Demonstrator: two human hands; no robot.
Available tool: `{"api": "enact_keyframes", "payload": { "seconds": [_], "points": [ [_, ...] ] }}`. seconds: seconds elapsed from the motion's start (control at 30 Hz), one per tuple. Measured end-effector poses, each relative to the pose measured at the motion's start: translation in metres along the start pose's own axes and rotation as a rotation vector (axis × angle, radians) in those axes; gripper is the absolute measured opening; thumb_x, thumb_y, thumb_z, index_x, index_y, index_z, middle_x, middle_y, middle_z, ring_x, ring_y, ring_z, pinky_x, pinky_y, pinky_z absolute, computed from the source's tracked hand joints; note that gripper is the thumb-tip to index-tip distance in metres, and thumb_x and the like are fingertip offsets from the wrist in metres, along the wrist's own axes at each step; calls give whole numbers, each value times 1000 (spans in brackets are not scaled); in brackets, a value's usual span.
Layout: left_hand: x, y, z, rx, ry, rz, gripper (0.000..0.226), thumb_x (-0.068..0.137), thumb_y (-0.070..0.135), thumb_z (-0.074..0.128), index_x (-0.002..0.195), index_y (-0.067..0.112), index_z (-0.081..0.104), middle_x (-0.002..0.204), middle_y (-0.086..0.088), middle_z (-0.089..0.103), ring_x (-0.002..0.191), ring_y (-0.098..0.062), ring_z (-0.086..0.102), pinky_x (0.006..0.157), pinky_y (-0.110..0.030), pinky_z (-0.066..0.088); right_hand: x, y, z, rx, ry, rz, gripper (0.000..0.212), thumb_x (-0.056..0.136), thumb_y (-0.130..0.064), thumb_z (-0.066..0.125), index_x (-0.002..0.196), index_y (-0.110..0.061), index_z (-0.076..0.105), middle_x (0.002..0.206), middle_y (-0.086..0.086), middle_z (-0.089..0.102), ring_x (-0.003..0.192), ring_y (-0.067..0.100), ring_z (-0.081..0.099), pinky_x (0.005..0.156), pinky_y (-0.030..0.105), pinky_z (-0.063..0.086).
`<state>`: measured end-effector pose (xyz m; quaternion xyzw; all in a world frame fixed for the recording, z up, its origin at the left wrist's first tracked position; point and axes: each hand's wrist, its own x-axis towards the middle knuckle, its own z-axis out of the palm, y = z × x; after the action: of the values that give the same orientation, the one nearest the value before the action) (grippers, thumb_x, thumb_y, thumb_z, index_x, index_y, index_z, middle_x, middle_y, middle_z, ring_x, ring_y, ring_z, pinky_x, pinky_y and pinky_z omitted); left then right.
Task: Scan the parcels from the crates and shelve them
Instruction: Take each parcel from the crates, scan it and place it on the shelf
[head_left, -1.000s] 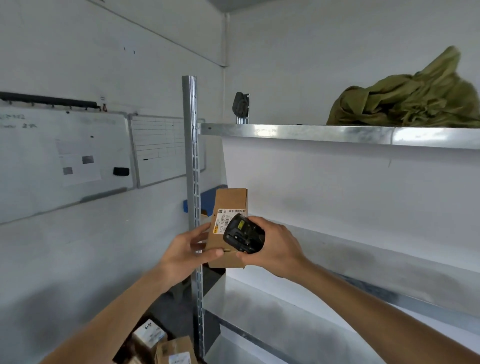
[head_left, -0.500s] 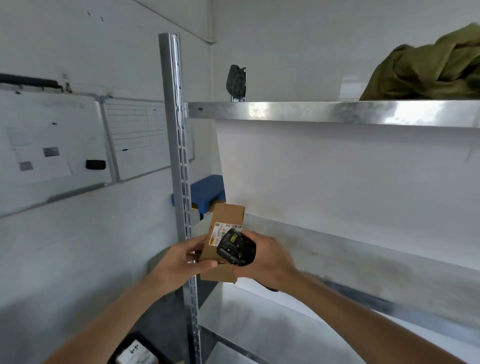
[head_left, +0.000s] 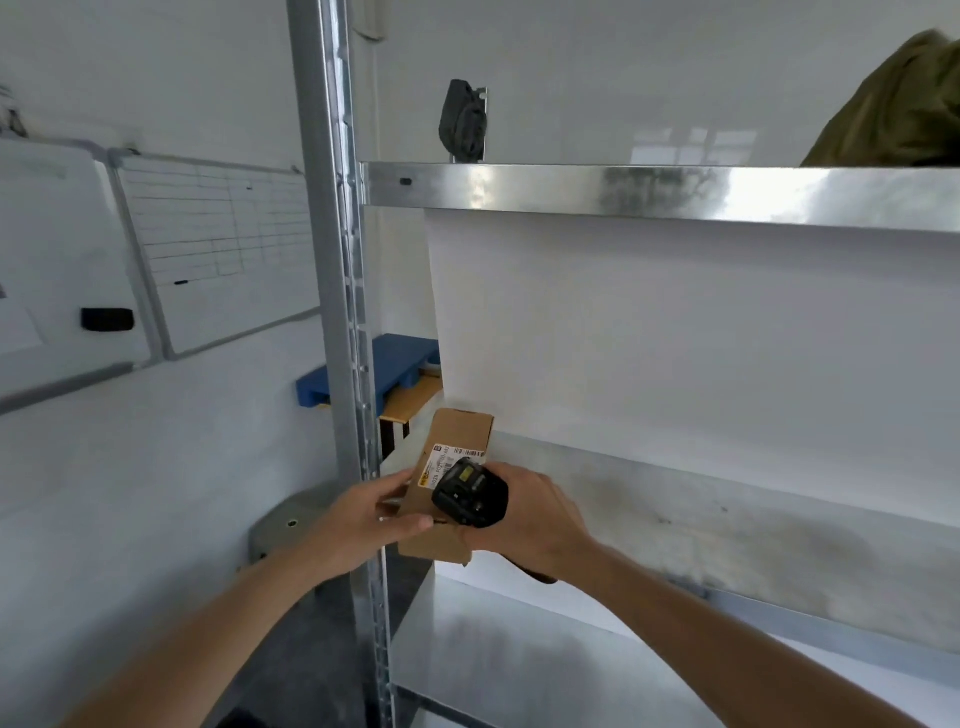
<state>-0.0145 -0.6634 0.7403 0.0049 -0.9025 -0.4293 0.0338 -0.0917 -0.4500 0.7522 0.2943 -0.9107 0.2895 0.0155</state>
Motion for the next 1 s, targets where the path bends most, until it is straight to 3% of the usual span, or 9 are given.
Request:
{"api": "enact_keyframes", "payload": {
  "seconds": [0.1, 0.23, 0.37, 0.5, 0.67, 0.77, 0.9, 1.0],
  "points": [
    [11, 0, -3, 9, -15, 3, 66, 92, 41, 66, 151, 34, 36, 116, 23, 62, 89, 8, 65, 66, -9, 52, 16, 0, 3, -15, -3, 32, 63, 74, -61, 80, 129, -36, 61, 117, -13, 70, 103, 12, 63, 70, 21, 44],
    [27, -5, -6, -24, -17, -22, 68, 94, 39, 64, 154, 33, 33, 122, 17, 62, 94, -3, 65, 62, -10, 53, 34, 3, 3, -28, -15, 62, 61, 75, -60, 81, 127, -34, 63, 115, -10, 71, 102, 14, 63, 74, 26, 44],
    [36, -7, -6, -22, -21, -30, 65, 96, 38, 63, 153, 33, 32, 121, 15, 61, 89, -1, 62, 56, -8, 51, 48, 6, 4, -52, -29, 90, 61, 73, -60, 81, 125, -33, 64, 112, -9, 72, 99, 14, 64, 81, 29, 52],
    [44, -14, -8, -85, -36, -52, 65, 95, 36, 64, 152, 33, 33, 128, 9, 63, 100, -9, 65, 64, -13, 56, 57, 6, 3, -64, -52, 106, 62, 70, -61, 81, 123, -34, 64, 109, -10, 72, 98, 14, 65, 90, 37, 57],
    [51, -17, -9, -223, -42, -92, 61, 95, 25, 66, 148, 35, 38, 121, 12, 63, 108, -15, 64, 84, -32, 60, 62, 4, 3, -71, -39, 112, 57, 75, -56, 82, 123, -31, 64, 110, -7, 71, 95, 15, 62, 73, 27, 46],
    [57, -20, -10, -255, -33, -110, 61, 93, 23, 68, 146, 35, 39, 121, 12, 62, 112, -18, 63, 94, -45, 57, 65, 2, 3, -71, -33, 125, 57, 74, -56, 81, 123, -32, 64, 110, -7, 70, 96, 16, 62, 74, 28, 46],
    [62, -22, -11, -260, -32, -119, 60, 93, 26, 68, 145, 37, 40, 125, 11, 61, 125, -27, 58, 95, -50, 56, 68, 1, 2, -70, -34, 132, 55, 76, -51, 82, 123, -30, 64, 105, -8, 68, 92, 15, 60, 65, 23, 41],
    [64, -24, -10, -240, -26, -117, 54, 93, 28, 68, 137, 43, 40, 124, 12, 60, 126, -28, 57, 92, -48, 58, 68, 0, 2, -61, -27, 129, 57, 76, -52, 82, 125, -29, 63, 110, -6, 69, 93, 15, 60, 69, 24, 43]
  ]
}}
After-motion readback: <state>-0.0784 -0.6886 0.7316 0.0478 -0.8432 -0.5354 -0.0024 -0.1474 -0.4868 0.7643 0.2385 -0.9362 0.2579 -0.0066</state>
